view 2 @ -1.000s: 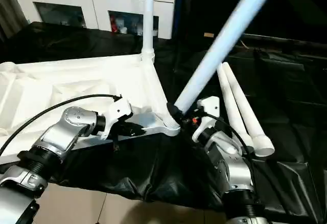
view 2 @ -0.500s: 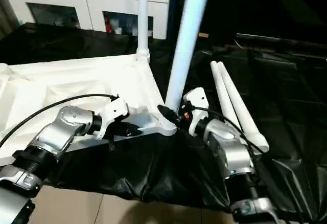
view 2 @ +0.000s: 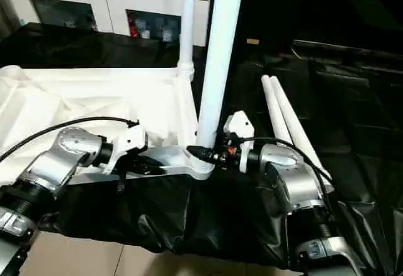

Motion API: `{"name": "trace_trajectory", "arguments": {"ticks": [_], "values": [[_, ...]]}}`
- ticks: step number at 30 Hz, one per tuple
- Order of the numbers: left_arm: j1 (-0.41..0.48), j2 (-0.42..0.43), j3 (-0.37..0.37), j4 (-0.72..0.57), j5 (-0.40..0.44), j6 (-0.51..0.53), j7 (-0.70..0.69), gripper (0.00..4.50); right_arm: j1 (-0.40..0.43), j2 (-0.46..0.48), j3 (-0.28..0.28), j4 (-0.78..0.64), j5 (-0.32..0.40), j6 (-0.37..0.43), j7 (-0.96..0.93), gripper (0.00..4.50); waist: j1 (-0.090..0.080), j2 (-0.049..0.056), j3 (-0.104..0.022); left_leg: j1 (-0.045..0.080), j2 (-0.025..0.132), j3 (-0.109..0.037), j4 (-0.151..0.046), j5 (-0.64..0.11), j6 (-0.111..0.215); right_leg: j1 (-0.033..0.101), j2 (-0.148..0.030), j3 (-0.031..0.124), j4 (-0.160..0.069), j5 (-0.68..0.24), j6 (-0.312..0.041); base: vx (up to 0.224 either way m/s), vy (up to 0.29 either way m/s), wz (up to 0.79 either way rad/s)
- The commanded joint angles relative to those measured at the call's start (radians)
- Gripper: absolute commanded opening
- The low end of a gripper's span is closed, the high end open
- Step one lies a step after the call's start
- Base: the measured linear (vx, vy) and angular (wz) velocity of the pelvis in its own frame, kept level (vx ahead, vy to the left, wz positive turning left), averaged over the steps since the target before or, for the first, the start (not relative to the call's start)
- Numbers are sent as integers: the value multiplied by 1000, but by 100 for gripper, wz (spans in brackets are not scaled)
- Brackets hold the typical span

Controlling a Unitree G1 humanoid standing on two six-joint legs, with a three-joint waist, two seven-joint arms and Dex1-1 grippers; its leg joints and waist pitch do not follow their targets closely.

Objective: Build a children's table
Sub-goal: Insert table leg to table base

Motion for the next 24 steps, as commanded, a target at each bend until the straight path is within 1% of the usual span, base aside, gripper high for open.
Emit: {"name": "trace_trajectory", "arguments": {"ticks": [1,2,4,5,7,8,9,10,11,12,13,14,15,16,17,18,19,20,21,22,23,24], "values": [[-34,0,-16,-25,-18,-30,-61,0,62,-17,74,49,-43,33,33,188,7,9,-49,-12,9,17,-75,-105,67,60,-41,22,-55,-68,-273,0,0,0],[-34,0,-16,-25,-18,-30,-61,0,62,-17,74,49,-43,33,33,188,8,9,-49,-11,10,17,-75,-101,66,60,-40,22,-54,-56,-273,0,0,0],[-49,0,-10,-6,-16,-30,-55,0,69,-13,85,50,-43,17,48,188,9,8,-48,-9,9,18,-76,-110,65,59,-39,21,-55,-59,-275,0,0,0],[-54,-2,-6,1,-14,-29,-48,0,66,-7,84,58,-44,11,45,188,11,11,-48,-8,9,18,-76,-117,60,57,-39,21,-56,-64,-276,0,0,0],[-57,-3,-3,7,-12,-28,-41,0,62,-1,81,66,-44,6,39,188,13,8,-49,-9,8,18,-76,-121,54,60,-40,22,-55,-66,-277,0,0,0],[-62,-9,5,15,-8,-16,-20,0,51,12,70,83,-45,3,20,188,13,9,-49,-10,8,17,-76,-124,51,60,-41,22,-55,-69,-277,0,0,0],[-69,-27,22,26,0,18,38,0,23,38,42,125,-54,-2,-46,188,13,5,-48,-11,8,17,-78,-132,43,60,-41,21,-56,-90,-275,0,0,0],[-69,-28,23,26,0,20,42,0,22,39,40,128,-55,-2,-49,188,13,5,-48,-11,8,17,-78,-132,43,60,-41,21,-56,-90,-275,0,0,0],[-73,-45,37,24,0,54,87,0,-2,58,21,164,-66,-7,-111,188,12,2,-47,-11,7,17,-78,-143,38,60,-42,22,-60,-122,-268,0,0,0],[-76,-62,50,21,2,82,127,0,-22,74,5,195,-76,-10,-167,188,11,4,-45,-10,9,16,-81,-161,19,57,-44,23,-64,-182,-254,0,0,0],[-77,-67,53,19,2,91,139,0,-29,78,1,207,-80,-11,-188,188,11,4,-44,-11,7,15,-81,-167,14,57,-43,22,-65,-202,-248,-51,-10,0],[-79,-82,60,13,5,115,170,0,-48,91,-10,238,-92,-16,-243,188,10,-3,-44,-12,8,15,-82,-166,11,58,-43,22,-68,-218,-237,0,0,0],[-85,-121,71,-3,21,165,256,0,-96,124,-36,318,-113,-24,-377,188,10,3,-43,-12,7,13,-83,-176,2,56,-44,22,-70,-254,-224,0,0,0],[-86,-124,72,-3,22,168,262,0,-99,126,-38,323,-114,-25,-385,188,6,-2,-43,-14,7,12,-83,-171,-8,53,-46,23,-69,-269,-222,0,0,0],[-88,-134,74,-5,26,178,281,0,-109,133,-43,341,-117,-29,-413,188,7,-2,-45,-13,6,12,-83,-167,-9,55,-44,22,-71,-270,-215,0,0,0],[-94,-158,79,-8,36,196,330,0,-132,150,-57,376,-114,-25,-464,188,7,-3,-45,-12,5,13,-81,-160,-4,53,-42,23,-71,-257,-210,0,0,0],[-101,-187,83,-9,49,214,386,0,-157,169,-72,413,-111,-21,-521,188,7,-10,-46,-13,6,15,-79,-154,-1,53,-43,23,-70,-240,-213,0,0,0],[-105,-210,85,-12,61,230,431,0,-176,184,-82,441,-108,-17,-566,188,5,-7,-47,-16,5,14,-79,-131,0,55,-43,24,-64,-204,-224,0,0,0],[-105,-210,85,-12,61,230,431,0,-176,184,-82,441,-108,-17,-566,188,10,-7,-49,-12,3,15,-76,-120,6,54,-41,21,-65,-192,-224,0,0,0],[-108,-228,86,-15,69,243,466,0,-192,196,-91,466,-106,-16,-602,188,12,-6,-50,-10,3,17,-75,-113,14,53,-40,22,-64,-172,-227,0,0,0],[-108,-255,89,-19,74,263,506,0,-207,208,-94,487,-111,-25,-637,188,13,-8,-52,-18,4,15,-74,-73,20,61,-40,21,-54,-101,-238,0,0,0],[-107,-282,85,-19,83,273,544,0,-223,225,-103,506,-106,-29,-665,188,14,-11,-53,-17,2,17,-72,-61,25,60,-38,20,-53,-79,-241,0,0,0]]}}
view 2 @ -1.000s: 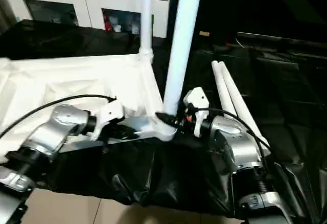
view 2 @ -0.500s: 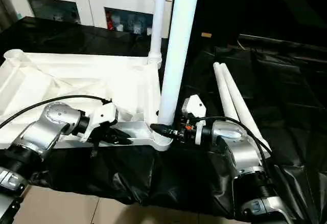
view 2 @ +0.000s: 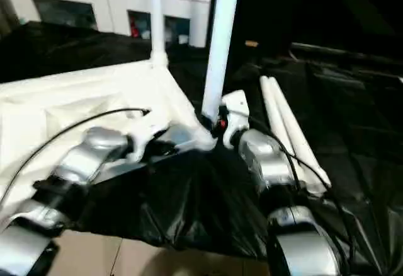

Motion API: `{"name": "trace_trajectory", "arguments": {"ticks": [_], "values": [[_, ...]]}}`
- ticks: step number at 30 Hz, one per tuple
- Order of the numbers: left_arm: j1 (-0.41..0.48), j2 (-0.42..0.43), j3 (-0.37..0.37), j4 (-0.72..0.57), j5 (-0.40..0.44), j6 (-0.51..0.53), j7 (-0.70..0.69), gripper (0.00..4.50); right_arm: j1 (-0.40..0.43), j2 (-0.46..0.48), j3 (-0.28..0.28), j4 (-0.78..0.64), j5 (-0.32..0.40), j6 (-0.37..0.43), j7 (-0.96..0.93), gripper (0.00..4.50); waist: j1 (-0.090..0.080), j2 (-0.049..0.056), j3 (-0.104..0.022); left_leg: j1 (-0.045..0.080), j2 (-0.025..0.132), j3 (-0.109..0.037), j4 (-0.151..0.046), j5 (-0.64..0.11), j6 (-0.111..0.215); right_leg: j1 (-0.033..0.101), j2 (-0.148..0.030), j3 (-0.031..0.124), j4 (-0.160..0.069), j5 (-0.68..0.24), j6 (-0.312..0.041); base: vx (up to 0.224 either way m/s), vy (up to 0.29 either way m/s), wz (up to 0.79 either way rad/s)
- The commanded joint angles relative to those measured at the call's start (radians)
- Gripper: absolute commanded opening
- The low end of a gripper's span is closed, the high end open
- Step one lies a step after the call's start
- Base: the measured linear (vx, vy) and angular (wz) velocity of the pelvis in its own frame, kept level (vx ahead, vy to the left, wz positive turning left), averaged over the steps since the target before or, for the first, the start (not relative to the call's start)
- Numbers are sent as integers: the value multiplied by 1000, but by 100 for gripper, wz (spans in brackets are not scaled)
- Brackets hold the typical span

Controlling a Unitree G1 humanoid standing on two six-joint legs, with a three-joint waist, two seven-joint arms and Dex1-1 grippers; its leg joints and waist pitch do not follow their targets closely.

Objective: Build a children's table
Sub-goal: Insert table leg to table base

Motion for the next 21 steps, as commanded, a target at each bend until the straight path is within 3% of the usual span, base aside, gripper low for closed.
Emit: {"name": "trace_trajectory", "arguments": {"ticks": [1,4,10,21], "values": [[-41,-55,19,-47,12,8,95,0,24,34,6,109,-23,48,-58,188,4,7,-55,-16,3,18,-72,-58,34,59,-39,22,-54,-66,-241,0,0,0],[-37,-74,13,-43,23,9,124,0,15,59,-5,117,-18,44,-76,188,11,8,-57,-13,1,20,-69,-36,54,62,-36,21,-51,-4,-254,0,0,0],[-31,-65,7,-44,35,16,140,0,4,86,-13,149,-28,12,-96,187,10,8,-53,-14,2,19,-75,-111,44,60,-40,22,-62,-110,-233,0,0,0],[-31,-50,11,-31,46,5,145,0,12,85,-2,161,-60,-43,-47,187,7,9,-52,-14,3,19,-75,-116,46,58,-38,22,-62,-103,-232,0,0,0]]}}
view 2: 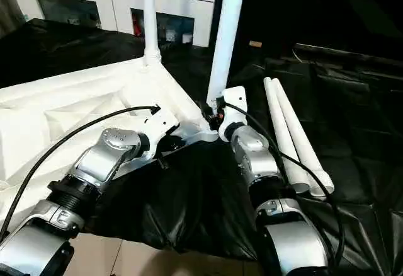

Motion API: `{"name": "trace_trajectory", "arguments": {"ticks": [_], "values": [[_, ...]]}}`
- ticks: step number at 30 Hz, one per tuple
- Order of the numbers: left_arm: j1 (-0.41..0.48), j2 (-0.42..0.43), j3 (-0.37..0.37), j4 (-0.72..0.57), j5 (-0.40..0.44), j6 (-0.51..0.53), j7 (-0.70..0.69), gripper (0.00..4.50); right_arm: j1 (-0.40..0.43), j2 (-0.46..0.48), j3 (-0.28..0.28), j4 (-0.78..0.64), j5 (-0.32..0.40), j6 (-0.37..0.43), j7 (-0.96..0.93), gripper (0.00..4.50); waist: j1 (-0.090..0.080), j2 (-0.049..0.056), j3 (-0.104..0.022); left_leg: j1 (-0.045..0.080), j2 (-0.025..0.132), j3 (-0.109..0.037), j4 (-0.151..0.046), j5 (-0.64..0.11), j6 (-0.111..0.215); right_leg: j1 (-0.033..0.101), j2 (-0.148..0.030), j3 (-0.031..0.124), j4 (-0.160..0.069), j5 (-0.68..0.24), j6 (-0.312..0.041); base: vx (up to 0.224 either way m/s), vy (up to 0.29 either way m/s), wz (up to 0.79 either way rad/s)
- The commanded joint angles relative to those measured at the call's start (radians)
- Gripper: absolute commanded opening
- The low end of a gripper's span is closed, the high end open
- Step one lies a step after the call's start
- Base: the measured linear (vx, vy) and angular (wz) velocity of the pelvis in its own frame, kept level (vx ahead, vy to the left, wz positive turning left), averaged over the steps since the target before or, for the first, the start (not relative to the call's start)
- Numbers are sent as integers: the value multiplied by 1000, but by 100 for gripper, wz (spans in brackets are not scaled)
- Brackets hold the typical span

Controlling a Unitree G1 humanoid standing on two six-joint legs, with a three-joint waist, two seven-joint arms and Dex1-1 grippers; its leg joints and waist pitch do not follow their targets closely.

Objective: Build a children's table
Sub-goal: Insert table leg to table base

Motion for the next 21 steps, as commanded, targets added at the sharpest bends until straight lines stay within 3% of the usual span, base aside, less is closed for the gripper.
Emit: {"name": "trace_trajectory", "arguments": {"ticks": [1,10,14,18,21], "values": [[-31,-3,8,-25,10,-22,43,0,44,33,44,75,-8,42,48,187,3,10,-52,-14,3,17,-76,-119,43,58,-38,21,-61,-104,-232,0,0,0],[-30,7,-1,-25,4,-48,9,0,36,22,13,85,-1,40,62,187,3,11,-51,-13,3,16,-77,-125,43,57,-38,21,-61,-108,-234,0,0,0],[-18,24,-13,-42,-10,-85,-48,0,50,0,4,55,29,54,161,187,3,12,-55,-15,4,17,-73,-82,65,61,-37,20,-53,-30,-253,0,0,0],[2,71,-30,-71,-33,-138,-155,0,92,-69,48,-27,53,106,374,187,8,7,-56,-14,3,20,-66,-40,110,66,-37,20,-47,56,-283,0,0,0],[16,109,-38,-90,-57,-188,-239,0,122,-119,80,-79,57,133,507,187,7,8,-54,-12,7,19,-68,-65,116,64,-40,19,-50,8,-289,0,0,0]]}}
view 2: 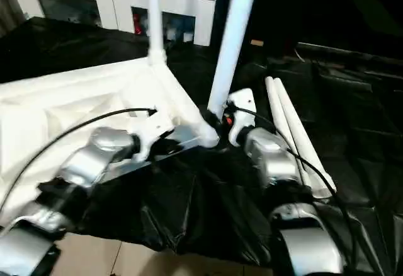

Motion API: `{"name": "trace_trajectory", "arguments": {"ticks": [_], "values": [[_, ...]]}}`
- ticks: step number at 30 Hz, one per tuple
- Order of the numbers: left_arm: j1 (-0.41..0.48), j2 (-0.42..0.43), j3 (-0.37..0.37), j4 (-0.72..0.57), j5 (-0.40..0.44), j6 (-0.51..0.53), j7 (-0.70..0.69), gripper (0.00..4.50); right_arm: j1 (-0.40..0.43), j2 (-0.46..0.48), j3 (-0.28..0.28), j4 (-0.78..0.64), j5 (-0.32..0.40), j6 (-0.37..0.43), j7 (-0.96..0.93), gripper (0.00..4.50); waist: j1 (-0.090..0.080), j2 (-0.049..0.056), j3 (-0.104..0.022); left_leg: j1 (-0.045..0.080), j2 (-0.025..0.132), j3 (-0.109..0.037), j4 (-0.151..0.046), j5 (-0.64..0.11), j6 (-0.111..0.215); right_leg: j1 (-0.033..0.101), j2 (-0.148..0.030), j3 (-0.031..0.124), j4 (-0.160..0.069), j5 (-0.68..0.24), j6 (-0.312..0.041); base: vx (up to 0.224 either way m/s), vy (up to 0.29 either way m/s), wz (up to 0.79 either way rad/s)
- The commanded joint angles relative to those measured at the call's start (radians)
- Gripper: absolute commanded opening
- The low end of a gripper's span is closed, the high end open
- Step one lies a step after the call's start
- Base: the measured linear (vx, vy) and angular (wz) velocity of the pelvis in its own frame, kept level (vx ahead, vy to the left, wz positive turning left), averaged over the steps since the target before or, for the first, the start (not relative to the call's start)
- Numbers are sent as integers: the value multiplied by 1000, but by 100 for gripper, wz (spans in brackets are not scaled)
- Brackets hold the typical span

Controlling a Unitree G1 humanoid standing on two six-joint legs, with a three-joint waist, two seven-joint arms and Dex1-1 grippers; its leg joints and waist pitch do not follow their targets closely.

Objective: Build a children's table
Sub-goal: Insert table leg to table base

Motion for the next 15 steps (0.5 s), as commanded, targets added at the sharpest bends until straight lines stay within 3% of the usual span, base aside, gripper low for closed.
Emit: {"name": "trace_trajectory", "arguments": {"ticks": [1,7,10,15], "values": [[0,30,-7,-77,-53,-83,-108,0,78,-35,93,-20,-3,91,197,187,6,8,-52,-11,8,17,-68,-84,107,67,-41,21,-53,-20,-283,0,0,0],[12,75,2,-77,-82,-130,-204,0,128,-102,133,-111,14,109,344,187,6,12,-51,-7,12,17,-71,-113,85,61,-43,21,-54,-61,-279,0,0,0],[9,97,4,-60,-91,-155,-245,0,156,-130,158,-164,20,126,410,187,9,10,-54,-8,10,18,-68,-79,95,62,-41,21,-48,-4,-286,0,0,0],[-13,111,18,-7,-98,-189,-280,0,212,-155,190,-270,40,171,485,187,17,12,-53,-4,9,19,-68,-73,95,63,-40,21,-50,-3,-281,0,0,0]]}}
